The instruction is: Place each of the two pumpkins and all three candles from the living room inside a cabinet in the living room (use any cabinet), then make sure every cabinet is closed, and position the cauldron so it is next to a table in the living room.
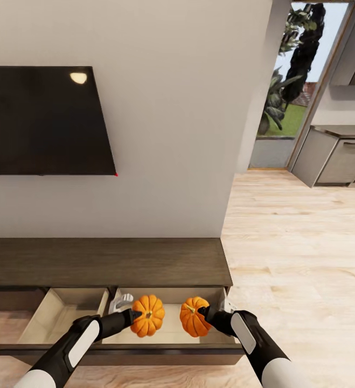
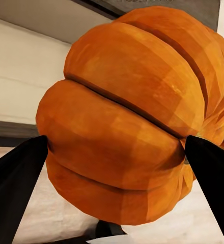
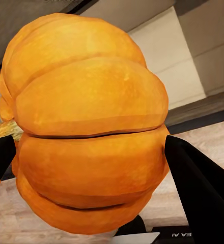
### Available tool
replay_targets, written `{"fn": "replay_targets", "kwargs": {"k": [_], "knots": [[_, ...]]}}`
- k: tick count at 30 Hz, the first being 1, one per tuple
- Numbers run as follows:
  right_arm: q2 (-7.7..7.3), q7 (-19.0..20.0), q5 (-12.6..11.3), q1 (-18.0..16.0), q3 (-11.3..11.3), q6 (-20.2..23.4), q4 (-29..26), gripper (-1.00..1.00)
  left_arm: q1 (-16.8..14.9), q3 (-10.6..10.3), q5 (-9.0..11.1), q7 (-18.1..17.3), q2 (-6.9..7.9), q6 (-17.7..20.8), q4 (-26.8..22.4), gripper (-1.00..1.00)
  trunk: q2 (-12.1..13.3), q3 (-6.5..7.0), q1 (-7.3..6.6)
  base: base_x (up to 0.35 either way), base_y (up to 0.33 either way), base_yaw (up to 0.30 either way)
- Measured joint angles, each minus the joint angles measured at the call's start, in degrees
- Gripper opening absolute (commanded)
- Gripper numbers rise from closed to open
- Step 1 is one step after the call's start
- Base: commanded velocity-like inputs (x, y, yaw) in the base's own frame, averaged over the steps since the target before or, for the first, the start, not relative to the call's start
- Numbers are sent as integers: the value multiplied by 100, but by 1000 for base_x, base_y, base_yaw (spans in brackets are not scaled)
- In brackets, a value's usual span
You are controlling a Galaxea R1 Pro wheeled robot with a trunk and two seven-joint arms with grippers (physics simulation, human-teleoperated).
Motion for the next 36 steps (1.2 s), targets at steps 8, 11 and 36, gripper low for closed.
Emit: {"fn": "replay_targets", "kwargs": {"k": [8,11,36], "knots": [[1,8,5,2,15,-42,-1,-100,5,1,1,-42,-1,-199,-2,-100,0,0,0,0,0,0],[1,8,7,5,16,-44,-2,-100,5,0,2,-44,-1,-219,-3,-100,0,0,0,15,0,0],[1,8,-2,3,16,-37,-2,-100,6,-8,-4,-46,5,-241,-1,-100,0,0,-1,72,0,0]]}}
